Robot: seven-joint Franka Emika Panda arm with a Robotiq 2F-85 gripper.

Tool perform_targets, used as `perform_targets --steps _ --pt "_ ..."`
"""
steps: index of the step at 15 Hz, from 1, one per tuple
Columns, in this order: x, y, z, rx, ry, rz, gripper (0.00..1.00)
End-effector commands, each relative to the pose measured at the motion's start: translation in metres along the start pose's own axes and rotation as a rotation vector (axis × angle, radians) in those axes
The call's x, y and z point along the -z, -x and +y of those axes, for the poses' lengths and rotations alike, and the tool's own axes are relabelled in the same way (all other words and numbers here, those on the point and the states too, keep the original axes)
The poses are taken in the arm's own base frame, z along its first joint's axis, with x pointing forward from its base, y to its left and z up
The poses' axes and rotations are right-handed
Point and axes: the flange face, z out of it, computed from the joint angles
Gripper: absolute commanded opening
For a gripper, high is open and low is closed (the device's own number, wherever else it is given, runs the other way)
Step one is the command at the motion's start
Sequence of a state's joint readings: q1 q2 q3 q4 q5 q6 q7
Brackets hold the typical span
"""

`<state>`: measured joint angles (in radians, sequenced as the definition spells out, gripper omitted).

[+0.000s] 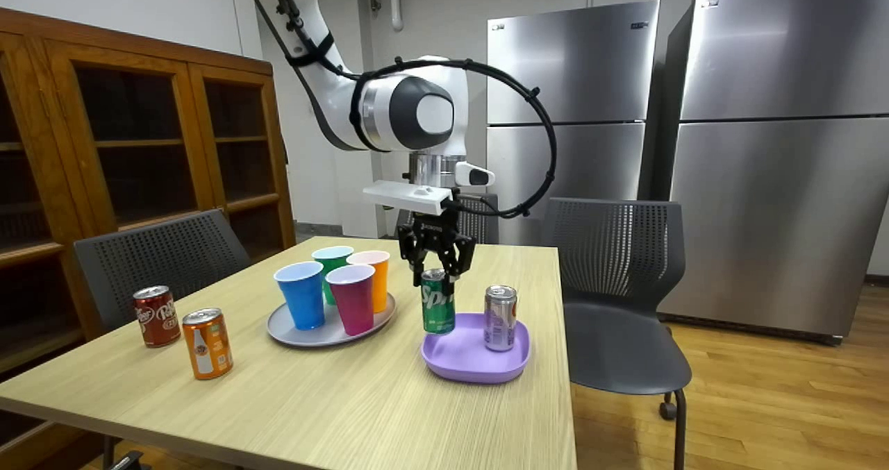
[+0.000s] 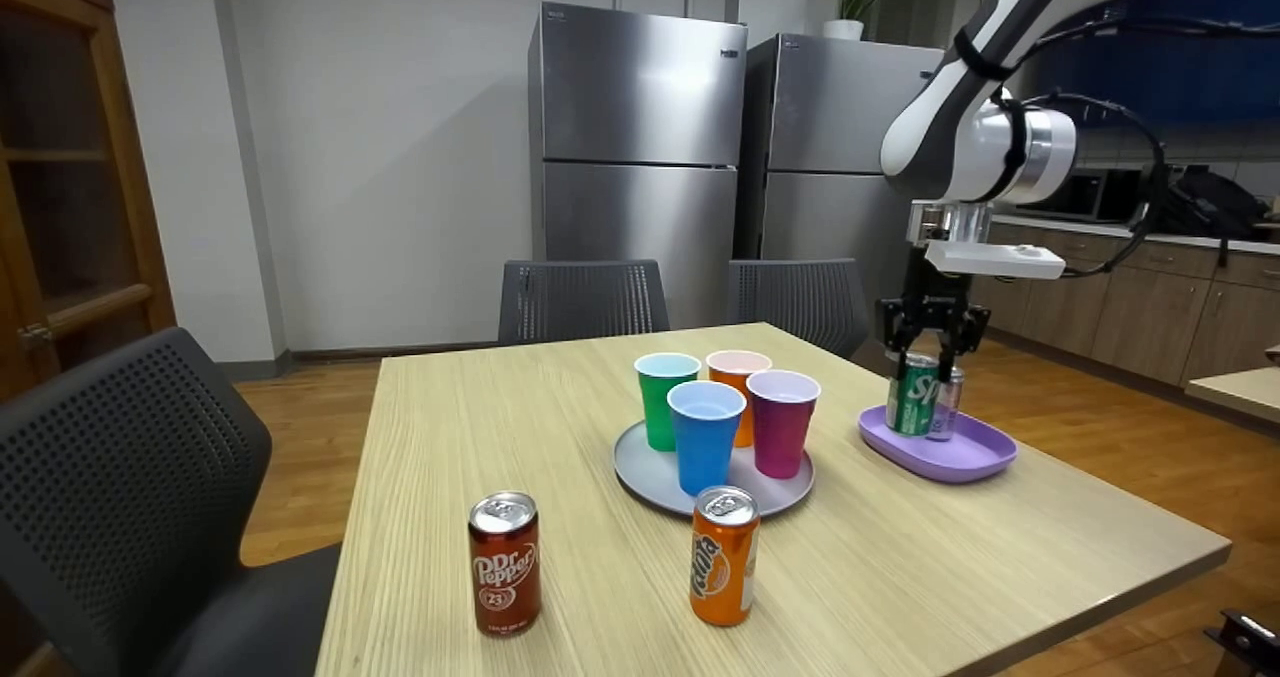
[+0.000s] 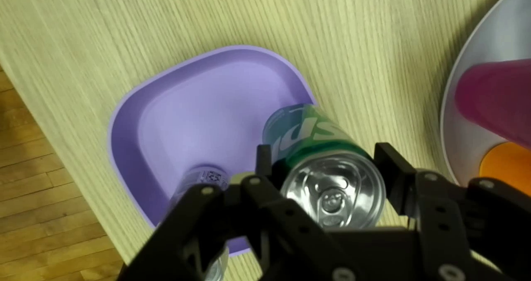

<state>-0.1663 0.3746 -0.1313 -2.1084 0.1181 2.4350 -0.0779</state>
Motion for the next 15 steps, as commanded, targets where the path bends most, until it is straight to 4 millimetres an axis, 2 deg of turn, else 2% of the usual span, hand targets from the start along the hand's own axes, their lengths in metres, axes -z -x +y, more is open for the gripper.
perform_targets --steps 1,15 --pt "0.001 -0.015 0.007 -0.046 -0.009 0.019 0.38" --pt "-0.013 -0.057 0.010 -0.062 0.004 0.028 0.38"
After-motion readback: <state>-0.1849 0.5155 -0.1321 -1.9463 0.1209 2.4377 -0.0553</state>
